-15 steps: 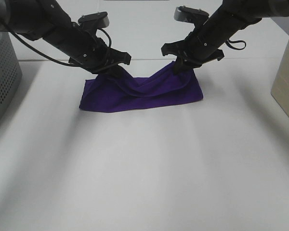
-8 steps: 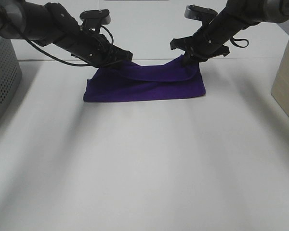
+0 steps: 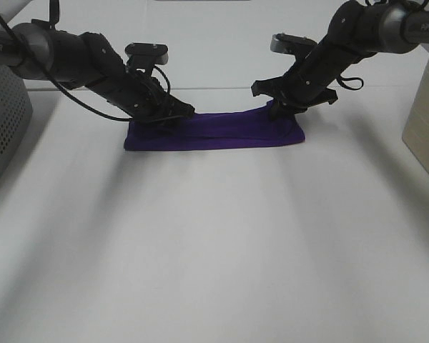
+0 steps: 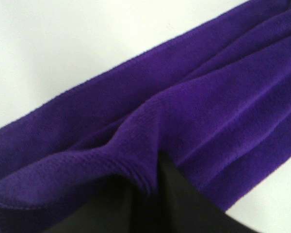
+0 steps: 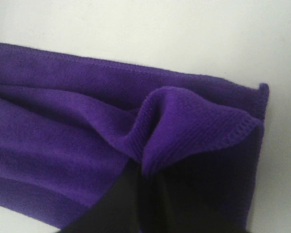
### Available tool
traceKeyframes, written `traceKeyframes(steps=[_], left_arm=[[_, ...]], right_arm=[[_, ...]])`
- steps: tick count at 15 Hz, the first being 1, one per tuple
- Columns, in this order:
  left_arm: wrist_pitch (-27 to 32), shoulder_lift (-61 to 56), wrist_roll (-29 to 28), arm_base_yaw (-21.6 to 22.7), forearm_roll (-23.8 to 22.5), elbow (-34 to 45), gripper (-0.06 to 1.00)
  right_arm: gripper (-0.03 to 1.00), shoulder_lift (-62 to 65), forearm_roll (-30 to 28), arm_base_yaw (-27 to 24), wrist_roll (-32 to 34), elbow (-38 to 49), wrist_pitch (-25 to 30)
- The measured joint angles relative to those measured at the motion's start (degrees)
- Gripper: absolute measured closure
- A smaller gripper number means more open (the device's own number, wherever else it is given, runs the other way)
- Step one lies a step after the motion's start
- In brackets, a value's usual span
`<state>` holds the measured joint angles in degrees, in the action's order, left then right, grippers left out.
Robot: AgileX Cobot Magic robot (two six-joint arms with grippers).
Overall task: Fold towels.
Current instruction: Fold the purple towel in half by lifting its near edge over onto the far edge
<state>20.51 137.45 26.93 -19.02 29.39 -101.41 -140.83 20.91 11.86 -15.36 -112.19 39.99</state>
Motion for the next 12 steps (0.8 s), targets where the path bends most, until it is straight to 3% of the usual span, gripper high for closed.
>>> traceKeyframes(steps=[3,5,7,10,11,12], left_arm=[[-1.83,0.17,0.0,0.0,-0.17,0.0,0.71],[0.52,0.23,0.0,0.0,-1.32,0.0,0.45],[6.25,-1.09,-2.23,0.0,-5.67,0.0,0.22],[18.33,-5.44,-12.49,1.43,-15.81,-2.75,0.15],[20.57,-5.73,-13.75,2.01,-16.84,-3.72,0.15],[28.42,-5.79,-16.79,4.07,-17.99,-7.05,0.15]], right_arm=[[0.76,0.0,-0.17,0.0,0.0,0.0,0.0],[0.5,0.0,-0.29,0.0,0.06,0.0,0.97],[0.26,0.86,-1.78,0.0,0.06,0.0,4.35],[0.17,5.96,-5.61,0.0,0.74,0.0,8.48],[0.17,7.1,-5.96,0.0,1.15,0.0,9.57],[0.17,9.85,-6.47,0.0,2.69,0.0,14.27]])
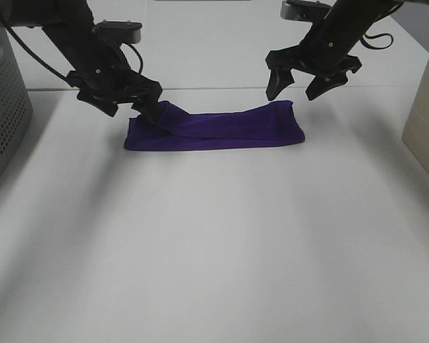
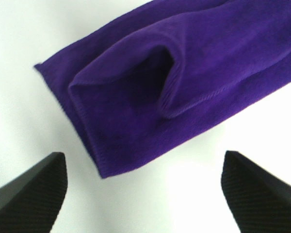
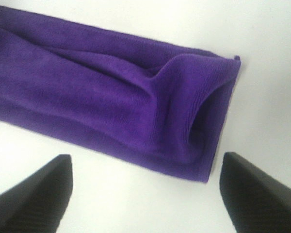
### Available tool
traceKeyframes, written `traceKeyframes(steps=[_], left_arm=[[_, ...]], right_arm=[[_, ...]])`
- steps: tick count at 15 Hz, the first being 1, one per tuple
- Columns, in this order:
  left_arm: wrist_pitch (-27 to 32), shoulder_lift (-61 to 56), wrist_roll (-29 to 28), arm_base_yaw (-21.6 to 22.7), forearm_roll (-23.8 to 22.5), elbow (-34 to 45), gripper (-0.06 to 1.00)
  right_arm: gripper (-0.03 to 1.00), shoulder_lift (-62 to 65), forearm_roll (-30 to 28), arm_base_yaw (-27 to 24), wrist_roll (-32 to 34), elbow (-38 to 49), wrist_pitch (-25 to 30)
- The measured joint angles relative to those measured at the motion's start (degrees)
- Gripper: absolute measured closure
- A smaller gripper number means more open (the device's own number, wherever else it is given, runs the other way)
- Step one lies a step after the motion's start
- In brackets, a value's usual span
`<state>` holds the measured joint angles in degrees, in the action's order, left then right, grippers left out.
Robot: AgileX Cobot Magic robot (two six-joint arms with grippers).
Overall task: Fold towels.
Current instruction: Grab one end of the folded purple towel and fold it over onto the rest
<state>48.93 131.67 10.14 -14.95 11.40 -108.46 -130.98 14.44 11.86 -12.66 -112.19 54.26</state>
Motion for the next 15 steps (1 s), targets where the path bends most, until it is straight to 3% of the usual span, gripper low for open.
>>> traceKeyframes(steps=[2,5,9,15], left_arm=[[3.84,1.72,-0.29,3.44,1.95,-4.07,0.15],[5.21,6.99,4.3,7.62,11.0,-9.11,0.15],[7.91,14.32,9.22,10.37,20.74,-16.16,0.15],[12.78,22.63,9.8,10.37,28.07,-25.38,0.17]], right_arm=[[0.17,2.23,-0.11,0.0,1.78,0.0,6.25],[0.17,4.35,-0.23,0.0,2.81,0.0,10.94],[0.17,4.7,-0.34,0.0,2.81,0.0,12.78],[0.17,4.7,-1.15,0.0,2.81,0.0,14.15]])
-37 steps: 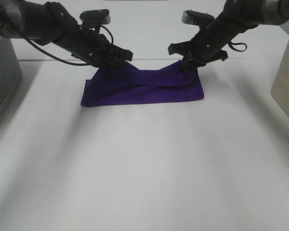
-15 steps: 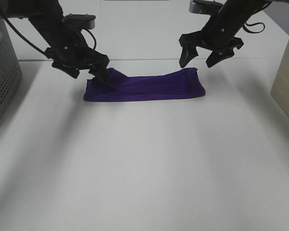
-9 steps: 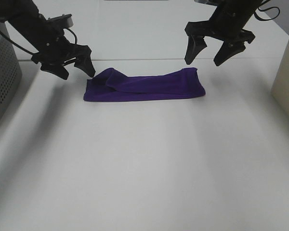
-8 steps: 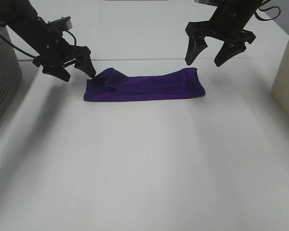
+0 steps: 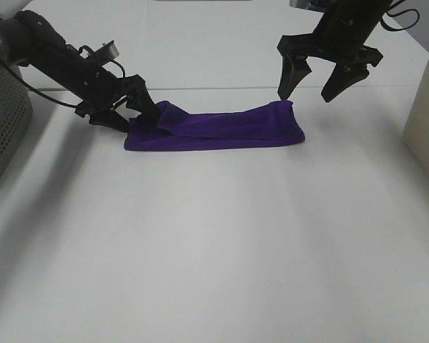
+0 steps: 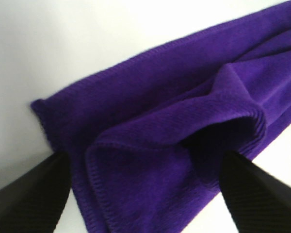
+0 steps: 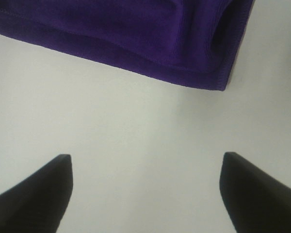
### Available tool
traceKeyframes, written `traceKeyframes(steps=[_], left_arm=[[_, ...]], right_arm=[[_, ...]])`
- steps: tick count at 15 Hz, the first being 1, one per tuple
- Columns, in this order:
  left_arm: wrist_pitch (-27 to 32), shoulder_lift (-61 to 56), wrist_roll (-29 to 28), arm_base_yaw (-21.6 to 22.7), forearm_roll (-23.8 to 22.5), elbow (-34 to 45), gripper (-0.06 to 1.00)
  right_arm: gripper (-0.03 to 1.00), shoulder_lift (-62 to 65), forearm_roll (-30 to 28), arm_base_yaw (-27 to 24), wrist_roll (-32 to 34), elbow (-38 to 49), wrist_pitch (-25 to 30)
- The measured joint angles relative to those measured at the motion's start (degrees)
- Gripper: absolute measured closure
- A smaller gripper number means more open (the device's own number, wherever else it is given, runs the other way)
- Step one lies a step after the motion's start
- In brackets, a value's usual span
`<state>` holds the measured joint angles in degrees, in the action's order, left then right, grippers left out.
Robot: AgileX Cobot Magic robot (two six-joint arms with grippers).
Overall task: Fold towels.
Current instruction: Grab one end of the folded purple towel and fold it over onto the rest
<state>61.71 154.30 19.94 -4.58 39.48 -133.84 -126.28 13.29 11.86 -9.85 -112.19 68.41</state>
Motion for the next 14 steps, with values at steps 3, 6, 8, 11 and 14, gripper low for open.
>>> traceKeyframes(steps=[3,6,8,11,14], left_arm=[[3.09,1.43,0.0,-2.06,3.84,-0.57,0.18],[2.92,1.89,-0.06,-6.65,4.24,-0.63,0.27],[1.43,2.46,-0.23,-7.85,2.69,-0.63,0.6],[1.32,2.06,0.17,-7.73,0.4,-0.52,0.91],[6.65,1.38,1.55,-7.73,-2.86,-4.47,0.91]], right_arm=[[0.17,0.0,-0.17,0.0,0.0,0.0,0.06],[0.17,0.0,-0.29,0.0,0.0,0.0,0.17],[0.17,0.0,-0.34,0.0,0.0,0.0,1.15],[0.17,0.11,-0.8,0.0,-0.06,0.0,1.2],[0.17,2.35,-1.49,0.0,-0.06,0.0,1.26]])
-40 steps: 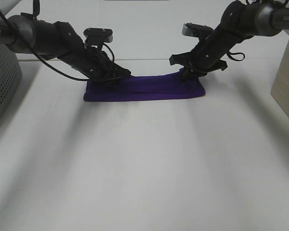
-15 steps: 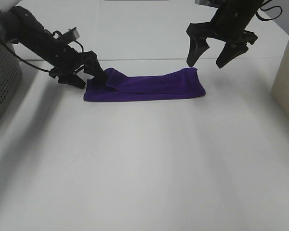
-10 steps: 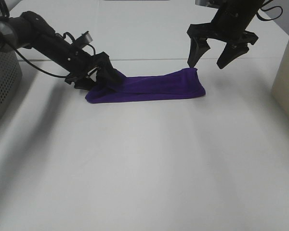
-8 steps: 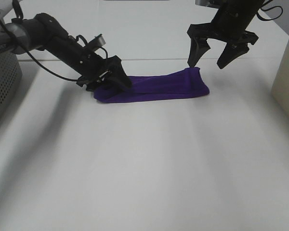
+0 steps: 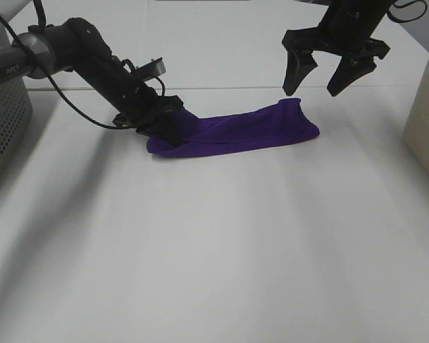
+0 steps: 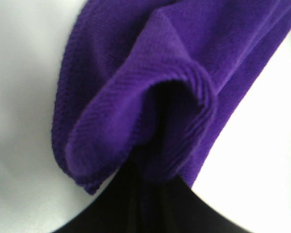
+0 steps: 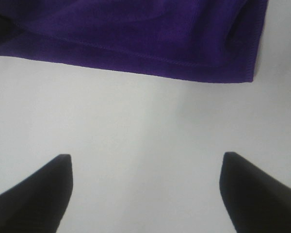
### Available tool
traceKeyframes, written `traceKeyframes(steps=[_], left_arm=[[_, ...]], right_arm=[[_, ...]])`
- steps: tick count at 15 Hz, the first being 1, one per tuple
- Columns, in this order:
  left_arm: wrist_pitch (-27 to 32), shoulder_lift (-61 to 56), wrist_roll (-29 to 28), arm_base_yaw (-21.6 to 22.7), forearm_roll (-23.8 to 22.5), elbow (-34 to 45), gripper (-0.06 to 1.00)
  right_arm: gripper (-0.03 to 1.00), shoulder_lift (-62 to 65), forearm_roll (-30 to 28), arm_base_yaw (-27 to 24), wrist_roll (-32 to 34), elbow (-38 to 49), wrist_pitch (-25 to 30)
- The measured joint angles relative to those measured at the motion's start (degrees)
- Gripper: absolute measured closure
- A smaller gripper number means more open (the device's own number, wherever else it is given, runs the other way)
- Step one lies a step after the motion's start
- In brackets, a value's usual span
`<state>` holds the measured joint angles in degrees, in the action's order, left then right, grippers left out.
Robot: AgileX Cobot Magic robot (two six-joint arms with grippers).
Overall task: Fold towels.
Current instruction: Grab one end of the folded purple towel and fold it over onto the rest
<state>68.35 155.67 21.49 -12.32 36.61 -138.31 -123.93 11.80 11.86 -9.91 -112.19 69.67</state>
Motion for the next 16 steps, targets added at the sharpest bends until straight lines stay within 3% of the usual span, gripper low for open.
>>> traceKeyframes(steps=[4,7,10,12,16], left_arm=[[0.52,-0.69,0.17,-2.92,5.67,-9.63,0.91],[-5.27,-0.69,0.17,-8.48,8.88,-11.4,0.91],[-17.25,-0.29,0.17,-13.35,9.34,-11.4,0.91],[-22.17,1.03,0.17,-15.76,10.43,-11.52,0.88],[-31.0,4.47,-0.92,-16.67,15.24,-11.52,0.83]], right_arm=[[0.17,5.67,-0.29,0.0,0.0,0.0,0.06],[0.17,11.29,-0.29,0.0,0.0,0.0,0.11],[0.17,15.41,-0.29,0.0,0.0,0.0,0.17],[0.17,17.48,-0.29,0.0,0.0,0.0,0.17],[0.17,18.74,-0.29,0.0,0.0,0.0,0.23]])
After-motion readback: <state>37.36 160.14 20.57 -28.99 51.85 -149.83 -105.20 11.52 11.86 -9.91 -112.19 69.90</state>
